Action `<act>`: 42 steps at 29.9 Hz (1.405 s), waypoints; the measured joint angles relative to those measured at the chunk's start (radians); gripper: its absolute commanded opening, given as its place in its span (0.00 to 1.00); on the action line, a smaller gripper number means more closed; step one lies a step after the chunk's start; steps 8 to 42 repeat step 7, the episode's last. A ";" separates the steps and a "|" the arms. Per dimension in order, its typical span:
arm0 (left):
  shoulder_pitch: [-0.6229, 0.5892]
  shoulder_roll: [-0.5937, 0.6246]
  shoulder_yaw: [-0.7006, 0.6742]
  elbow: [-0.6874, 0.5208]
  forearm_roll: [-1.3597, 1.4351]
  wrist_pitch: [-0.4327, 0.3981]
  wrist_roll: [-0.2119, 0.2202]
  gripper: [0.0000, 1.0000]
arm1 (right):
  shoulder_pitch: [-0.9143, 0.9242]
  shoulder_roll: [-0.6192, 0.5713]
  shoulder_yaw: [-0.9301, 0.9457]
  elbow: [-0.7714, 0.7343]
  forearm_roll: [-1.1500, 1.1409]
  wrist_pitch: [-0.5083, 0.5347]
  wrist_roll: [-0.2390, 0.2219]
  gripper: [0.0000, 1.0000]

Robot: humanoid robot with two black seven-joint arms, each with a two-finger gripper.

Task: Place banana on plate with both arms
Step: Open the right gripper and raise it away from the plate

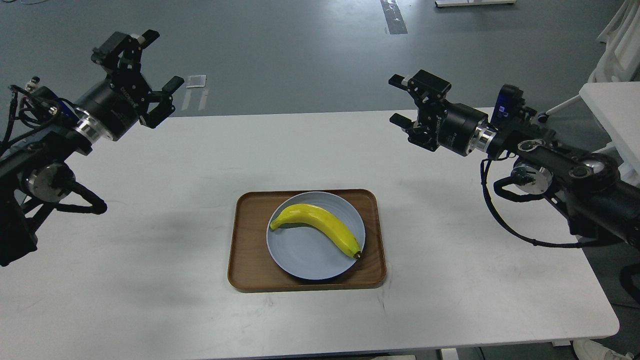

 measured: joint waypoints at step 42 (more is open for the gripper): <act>0.072 -0.094 -0.036 0.008 0.010 0.000 0.004 0.98 | -0.171 0.008 0.178 0.001 0.035 0.002 0.000 0.99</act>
